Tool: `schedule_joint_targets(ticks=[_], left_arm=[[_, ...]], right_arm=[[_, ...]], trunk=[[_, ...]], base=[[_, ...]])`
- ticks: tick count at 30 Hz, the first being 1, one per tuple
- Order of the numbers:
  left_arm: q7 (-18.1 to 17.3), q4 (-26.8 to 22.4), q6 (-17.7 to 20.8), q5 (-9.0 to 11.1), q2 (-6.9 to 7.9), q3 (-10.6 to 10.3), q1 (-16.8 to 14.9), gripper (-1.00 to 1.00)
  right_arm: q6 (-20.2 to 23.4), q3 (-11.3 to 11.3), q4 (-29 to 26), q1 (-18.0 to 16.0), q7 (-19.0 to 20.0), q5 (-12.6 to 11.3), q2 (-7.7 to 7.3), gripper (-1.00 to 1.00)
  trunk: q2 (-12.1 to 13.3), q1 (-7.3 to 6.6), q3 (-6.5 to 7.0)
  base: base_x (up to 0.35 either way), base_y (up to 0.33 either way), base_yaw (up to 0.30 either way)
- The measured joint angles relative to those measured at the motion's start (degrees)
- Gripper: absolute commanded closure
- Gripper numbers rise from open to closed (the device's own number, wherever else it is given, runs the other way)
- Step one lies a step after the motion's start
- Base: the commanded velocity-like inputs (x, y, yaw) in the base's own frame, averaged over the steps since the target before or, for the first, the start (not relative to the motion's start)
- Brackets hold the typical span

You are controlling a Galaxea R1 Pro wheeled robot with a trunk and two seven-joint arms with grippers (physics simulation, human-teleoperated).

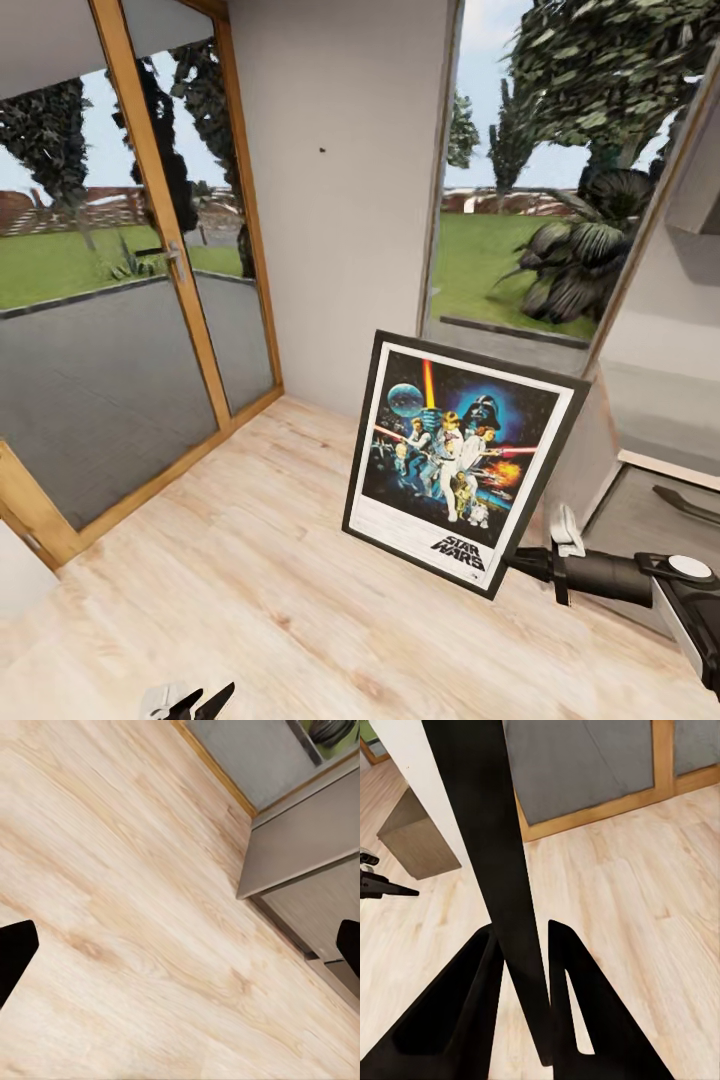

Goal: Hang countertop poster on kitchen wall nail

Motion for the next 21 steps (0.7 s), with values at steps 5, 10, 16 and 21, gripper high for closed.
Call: schedule_joint_targets(ticks=[5,10,16,21], left_arm=[[0.0,0.0,0.0,0.0,-0.01,0.0,0.0,-1.0],[0.0,0.0,0.0,0.0,0.0,0.0,0.0,-1.0],[0.0,0.0,0.0,0.0,-0.01,0.0,0.0,-1.0],[0.0,0.0,0.0,0.0,0.0,0.0,0.0,-1.0]], right_arm=[[-0.03,0.01,0.13,0.01,0.0,0.0,0.0,1.0],[-0.04,0.01,0.14,0.01,0.0,0.0,0.0,1.0],[-0.04,0.01,0.14,0.01,0.0,0.0,0.0,1.0],[-0.04,0.01,0.14,0.01,0.0,0.0,0.0,1.0]], trunk=[[0.0,0.0,0.0],[0.0,0.0,0.0],[0.0,0.0,0.0],[0.0,0.0,0.0]], base=[[0.206,0.306,0.0],[0.205,0.306,0.0],[0.211,0.303,0.0],[0.242,0.28,0.0]])
